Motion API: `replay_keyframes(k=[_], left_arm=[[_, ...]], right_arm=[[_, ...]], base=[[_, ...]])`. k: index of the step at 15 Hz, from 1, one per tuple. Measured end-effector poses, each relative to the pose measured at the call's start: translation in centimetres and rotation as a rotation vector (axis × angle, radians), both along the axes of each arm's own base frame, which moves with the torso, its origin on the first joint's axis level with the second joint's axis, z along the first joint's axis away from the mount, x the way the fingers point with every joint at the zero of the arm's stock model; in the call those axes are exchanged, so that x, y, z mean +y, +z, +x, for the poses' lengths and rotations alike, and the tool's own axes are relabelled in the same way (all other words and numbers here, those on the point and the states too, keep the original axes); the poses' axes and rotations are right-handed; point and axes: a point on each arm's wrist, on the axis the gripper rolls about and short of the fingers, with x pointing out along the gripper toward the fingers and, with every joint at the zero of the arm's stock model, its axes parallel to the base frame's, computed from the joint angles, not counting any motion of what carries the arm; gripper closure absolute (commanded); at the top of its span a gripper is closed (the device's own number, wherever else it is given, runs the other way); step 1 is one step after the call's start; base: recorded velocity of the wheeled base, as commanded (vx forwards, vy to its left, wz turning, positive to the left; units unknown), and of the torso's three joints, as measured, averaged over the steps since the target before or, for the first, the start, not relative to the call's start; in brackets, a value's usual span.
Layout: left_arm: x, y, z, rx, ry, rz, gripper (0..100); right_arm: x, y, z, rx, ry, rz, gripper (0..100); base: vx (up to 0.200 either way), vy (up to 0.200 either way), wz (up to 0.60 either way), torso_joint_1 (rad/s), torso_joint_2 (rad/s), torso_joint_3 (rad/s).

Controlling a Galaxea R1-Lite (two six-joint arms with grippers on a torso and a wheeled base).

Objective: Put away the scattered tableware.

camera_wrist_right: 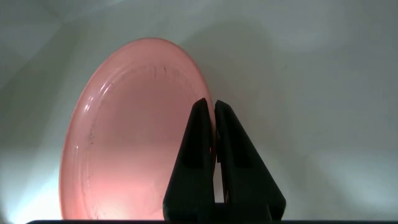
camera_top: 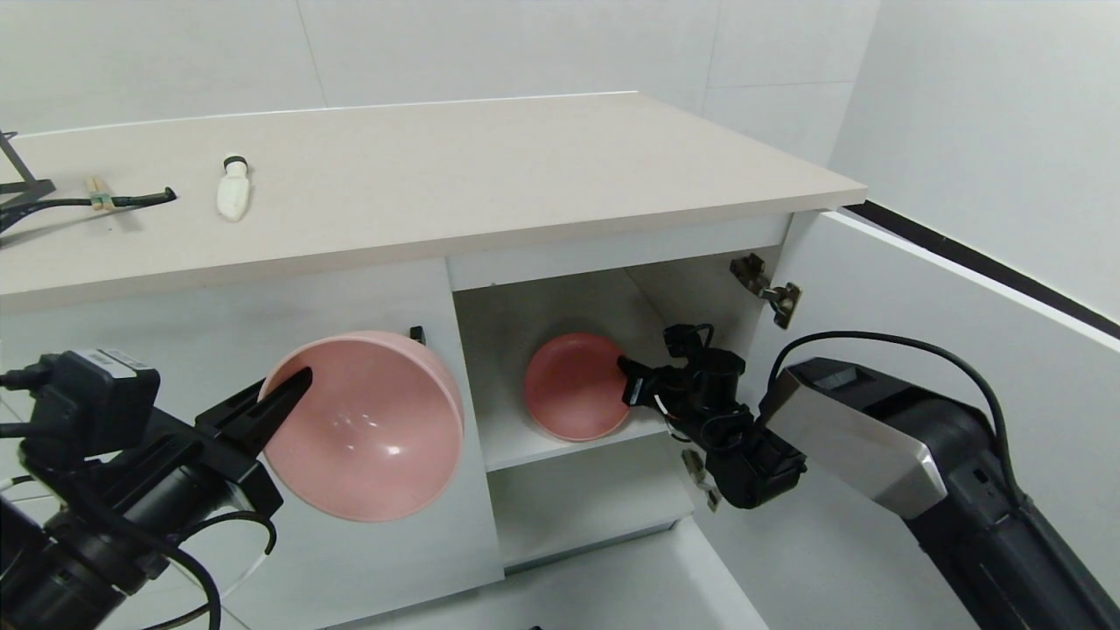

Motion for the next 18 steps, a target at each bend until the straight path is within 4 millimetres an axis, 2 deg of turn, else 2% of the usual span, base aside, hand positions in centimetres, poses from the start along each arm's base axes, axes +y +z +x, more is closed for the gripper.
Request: replay_keyframes(k=[9,10,14,18], left_arm=[[0.0,0.1,-0.1,-0.009,0.001,-0.003,100],[0.0,0.1,-0.1,-0.01,0.001,-0.003,100],[0.1,0.2,-0.1,-0.01,0.001,-0.003,100],[0.0,0.1,-0.1,-0.01,0.0,-0.002,100]], right_arm=[[-1.0,-0.4,1.0,0.007,-0.03,-0.011,100],[-0.9,-0.4,1.0,0.006,-0.027,-0.012,0],[-0.9,-0.4,1.2,-0.045,-0.023,-0.054,0],[-0.8,0.9,1.0,-0.16,-0.042,-0.036,0]], base=[[0.0,0.0,0.0,0.0,0.0,0.0],[0.0,0.0,0.0,0.0,0.0,0.0],[0.0,0.0,0.0,0.0,0.0,0.0],[0.0,0.0,0.0,0.0,0.0,0.0]])
